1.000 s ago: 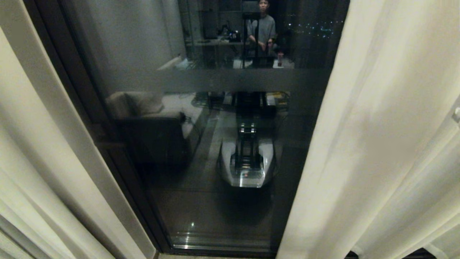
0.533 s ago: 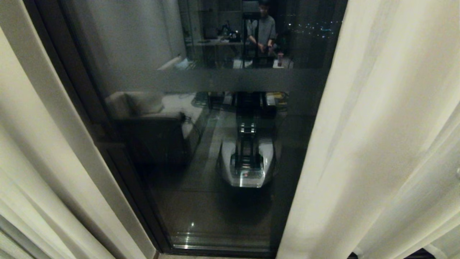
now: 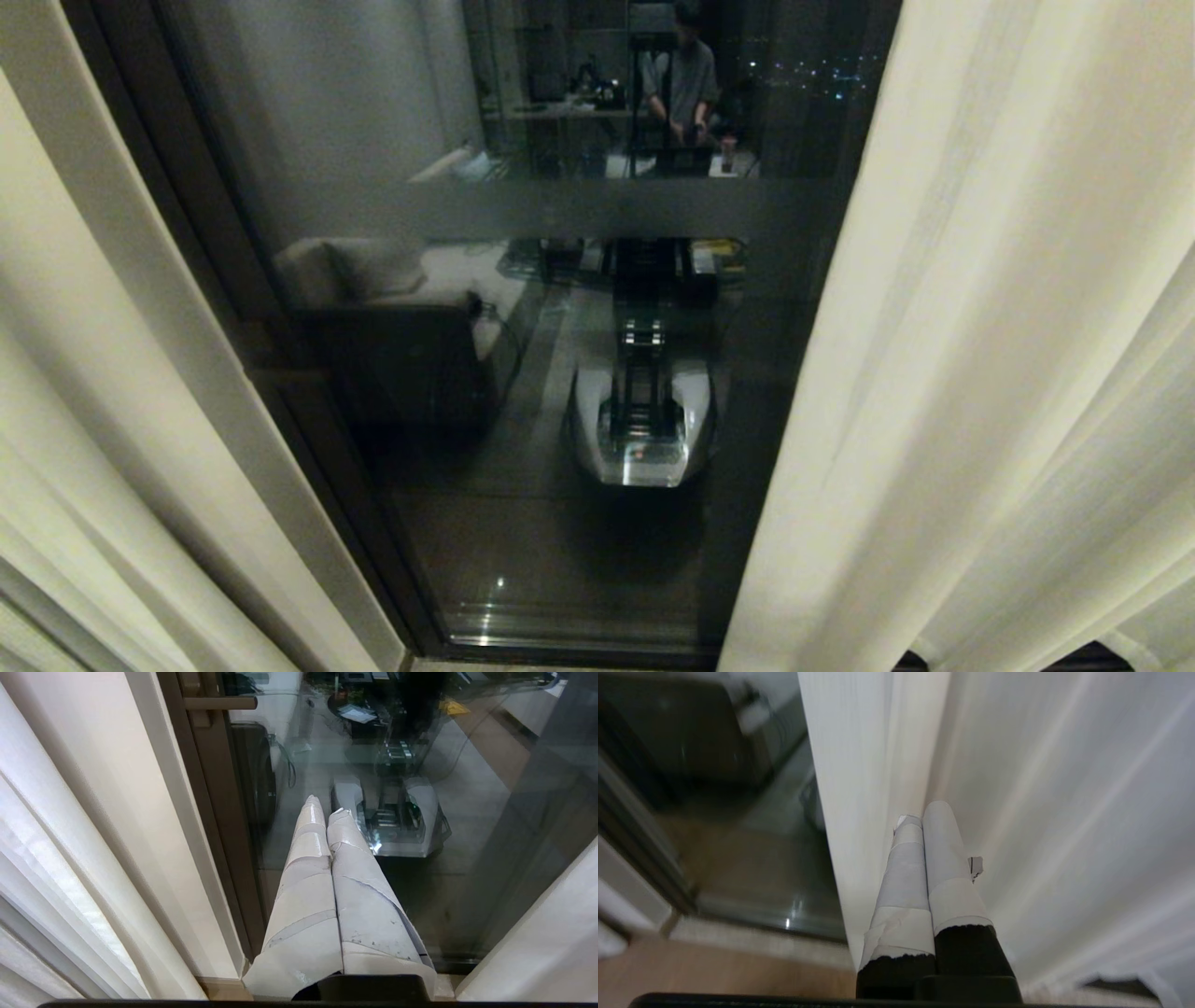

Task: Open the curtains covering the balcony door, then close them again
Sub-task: Close the inner curtains on both sides

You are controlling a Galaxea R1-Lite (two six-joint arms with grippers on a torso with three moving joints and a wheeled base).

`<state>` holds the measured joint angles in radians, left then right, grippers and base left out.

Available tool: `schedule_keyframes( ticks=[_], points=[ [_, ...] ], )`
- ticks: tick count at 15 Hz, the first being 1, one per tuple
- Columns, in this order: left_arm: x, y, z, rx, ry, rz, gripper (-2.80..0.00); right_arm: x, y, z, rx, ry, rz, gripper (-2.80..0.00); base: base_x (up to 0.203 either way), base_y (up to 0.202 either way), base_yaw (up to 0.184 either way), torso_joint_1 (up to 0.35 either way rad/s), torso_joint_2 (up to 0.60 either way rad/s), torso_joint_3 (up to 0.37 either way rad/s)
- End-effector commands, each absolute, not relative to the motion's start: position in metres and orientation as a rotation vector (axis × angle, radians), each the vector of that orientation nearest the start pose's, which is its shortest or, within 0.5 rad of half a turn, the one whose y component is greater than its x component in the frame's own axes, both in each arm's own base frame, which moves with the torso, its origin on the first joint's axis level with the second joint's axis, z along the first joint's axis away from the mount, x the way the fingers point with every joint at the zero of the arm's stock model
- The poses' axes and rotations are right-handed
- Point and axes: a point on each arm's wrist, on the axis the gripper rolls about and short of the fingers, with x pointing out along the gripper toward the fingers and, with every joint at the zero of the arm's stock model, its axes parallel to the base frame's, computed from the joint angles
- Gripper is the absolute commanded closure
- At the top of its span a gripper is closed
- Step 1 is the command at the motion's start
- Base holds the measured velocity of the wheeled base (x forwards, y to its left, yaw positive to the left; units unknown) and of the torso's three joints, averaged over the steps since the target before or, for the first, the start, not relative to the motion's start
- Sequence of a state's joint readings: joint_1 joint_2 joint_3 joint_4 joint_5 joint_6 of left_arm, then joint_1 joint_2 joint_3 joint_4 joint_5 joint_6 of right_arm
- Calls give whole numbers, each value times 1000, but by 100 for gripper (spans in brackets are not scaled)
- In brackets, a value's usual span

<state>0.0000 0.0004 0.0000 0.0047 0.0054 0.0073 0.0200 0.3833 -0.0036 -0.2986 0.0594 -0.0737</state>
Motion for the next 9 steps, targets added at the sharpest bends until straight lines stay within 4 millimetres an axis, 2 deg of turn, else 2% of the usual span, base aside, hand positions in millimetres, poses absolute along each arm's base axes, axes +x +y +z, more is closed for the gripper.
schedule_keyframes(
  ticks=[1, 5, 9],
  points=[
    [-23, 0, 75, 8, 5, 6, 0, -6, 1, 92, -79, 67, 77, 0, 0, 0, 0, 0, 0, 0],
    [-23, 0, 75, 8, 5, 6, 0, -22, 1, 78, -73, 14, 56, 0, 0, 0, 0, 0, 0, 0],
    [-23, 0, 75, 8, 5, 6, 0, -23, 1, 76, -72, 8, 49, 0, 0, 0, 0, 0, 0, 0]
  ],
)
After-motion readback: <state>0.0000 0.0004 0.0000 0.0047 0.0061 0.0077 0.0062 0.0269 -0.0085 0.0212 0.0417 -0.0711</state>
